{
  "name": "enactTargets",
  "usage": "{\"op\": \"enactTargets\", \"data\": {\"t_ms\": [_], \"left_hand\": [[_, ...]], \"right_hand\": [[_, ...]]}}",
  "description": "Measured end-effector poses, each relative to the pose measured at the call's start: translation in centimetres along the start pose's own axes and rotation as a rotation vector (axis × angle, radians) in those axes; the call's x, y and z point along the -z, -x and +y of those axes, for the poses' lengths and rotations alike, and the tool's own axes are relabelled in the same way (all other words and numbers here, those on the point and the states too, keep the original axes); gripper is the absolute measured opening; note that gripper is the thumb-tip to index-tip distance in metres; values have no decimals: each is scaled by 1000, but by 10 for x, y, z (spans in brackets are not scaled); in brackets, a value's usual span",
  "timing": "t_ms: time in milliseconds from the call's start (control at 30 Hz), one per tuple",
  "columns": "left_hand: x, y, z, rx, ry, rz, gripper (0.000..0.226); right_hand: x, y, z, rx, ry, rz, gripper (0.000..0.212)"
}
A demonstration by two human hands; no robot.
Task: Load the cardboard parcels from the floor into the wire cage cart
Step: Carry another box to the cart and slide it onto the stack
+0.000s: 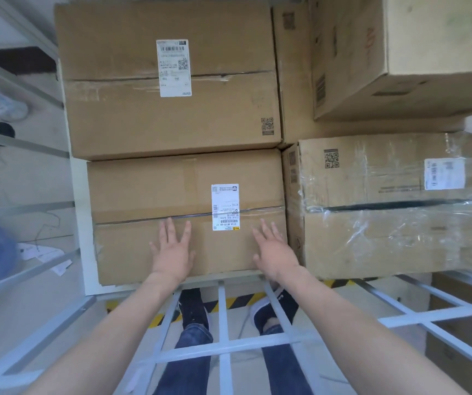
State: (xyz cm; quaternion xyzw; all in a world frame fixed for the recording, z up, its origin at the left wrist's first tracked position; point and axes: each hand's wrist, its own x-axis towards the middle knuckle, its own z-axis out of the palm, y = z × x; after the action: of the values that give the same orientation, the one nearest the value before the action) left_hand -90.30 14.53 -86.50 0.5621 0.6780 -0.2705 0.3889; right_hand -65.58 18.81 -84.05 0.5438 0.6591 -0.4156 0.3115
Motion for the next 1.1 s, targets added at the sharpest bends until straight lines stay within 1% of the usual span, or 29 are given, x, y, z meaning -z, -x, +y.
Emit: {"op": "enactTargets", "data": {"t_ms": [67,133,200,267,300,400,467,533,567,633,667,733,833,867,967,1100], "left_hand": [[2,24,34,-81,-33,0,79],[2,47,75,-164,-63,25,84],[1,67,121,-252,-89,31,90],[-3,81,168,-322,-131,31,94],[-6,84,190,-346,-150,41,95],[-8,82,252,-398,-198,102,98],[-6,78,288,-421,-245,104,101],[-8,71,315,-411,-266,85,102],[-11,67,323,-390,-270,83,102],[-17,61,334,-331,-284,83,104],[-19,59,336,-305,-284,77,105],[-19,59,339,-272,-280,61,103],[-15,59,343,-244,-280,41,101],[-15,59,345,-237,-275,43,101],[-16,57,346,-227,-267,52,101],[-13,46,348,-224,-246,61,104]], "right_hand": [[7,19,10,82,57,27,77],[11,41,32,146,175,55,82],[16,61,64,232,301,66,86],[19,77,99,313,421,113,87],[22,83,118,302,436,142,89],[39,98,183,143,439,181,101],[50,111,233,11,455,137,113],[60,122,284,-148,382,110,124],[64,124,308,-212,342,112,127],[74,124,344,-282,280,81,131],[79,122,357,-283,256,39,132],[85,116,371,-227,235,-46,132],[85,114,380,-179,281,-117,145],[83,115,383,-182,301,-111,145],[82,114,391,-163,359,-31,133],[90,99,401,-106,415,22,137]]}}
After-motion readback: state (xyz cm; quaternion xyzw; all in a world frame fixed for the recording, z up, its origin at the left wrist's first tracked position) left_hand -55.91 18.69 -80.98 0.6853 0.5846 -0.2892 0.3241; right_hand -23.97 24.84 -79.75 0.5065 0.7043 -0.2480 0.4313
